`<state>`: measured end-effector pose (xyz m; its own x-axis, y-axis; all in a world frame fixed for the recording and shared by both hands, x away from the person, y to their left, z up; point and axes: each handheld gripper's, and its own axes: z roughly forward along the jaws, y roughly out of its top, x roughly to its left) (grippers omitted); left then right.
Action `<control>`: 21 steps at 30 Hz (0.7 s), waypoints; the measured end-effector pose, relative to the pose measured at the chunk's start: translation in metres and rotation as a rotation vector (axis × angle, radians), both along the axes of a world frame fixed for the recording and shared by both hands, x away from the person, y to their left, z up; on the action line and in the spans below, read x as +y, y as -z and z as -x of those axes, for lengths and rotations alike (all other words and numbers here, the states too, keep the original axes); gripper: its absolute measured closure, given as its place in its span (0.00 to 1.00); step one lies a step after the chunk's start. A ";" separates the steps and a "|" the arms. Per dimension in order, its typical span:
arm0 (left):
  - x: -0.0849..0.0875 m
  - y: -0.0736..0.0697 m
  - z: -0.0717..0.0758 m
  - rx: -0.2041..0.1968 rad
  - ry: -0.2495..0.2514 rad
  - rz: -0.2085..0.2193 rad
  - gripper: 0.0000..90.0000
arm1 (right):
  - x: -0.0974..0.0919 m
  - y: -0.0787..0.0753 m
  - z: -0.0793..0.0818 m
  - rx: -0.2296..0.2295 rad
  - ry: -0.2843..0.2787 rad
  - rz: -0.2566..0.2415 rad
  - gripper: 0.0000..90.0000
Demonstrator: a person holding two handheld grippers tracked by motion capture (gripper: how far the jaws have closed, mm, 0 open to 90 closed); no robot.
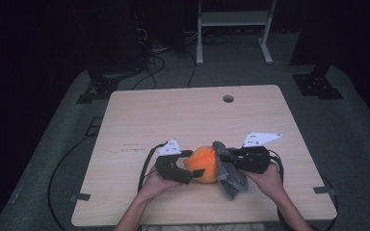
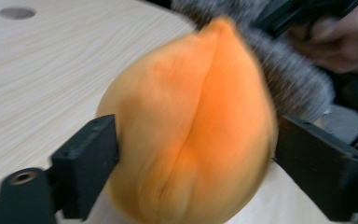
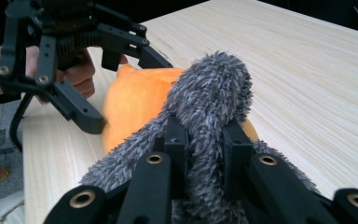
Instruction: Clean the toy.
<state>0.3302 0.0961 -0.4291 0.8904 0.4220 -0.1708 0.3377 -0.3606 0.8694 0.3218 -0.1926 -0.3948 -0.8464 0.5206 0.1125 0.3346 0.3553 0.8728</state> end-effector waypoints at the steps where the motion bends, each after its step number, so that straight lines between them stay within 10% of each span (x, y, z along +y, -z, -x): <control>1: -0.001 0.002 0.000 0.003 0.002 -0.004 0.13 | -0.001 0.000 -0.001 0.003 0.005 0.000 0.84; 7: 0.001 0.003 0.002 -0.031 -0.039 0.022 0.38 | -0.010 0.008 -0.003 0.027 0.033 -0.007 0.84; 21: 0.005 -0.009 0.008 -0.021 0.020 0.047 0.42 | 0.002 -0.012 0.008 -0.039 -0.015 0.009 0.84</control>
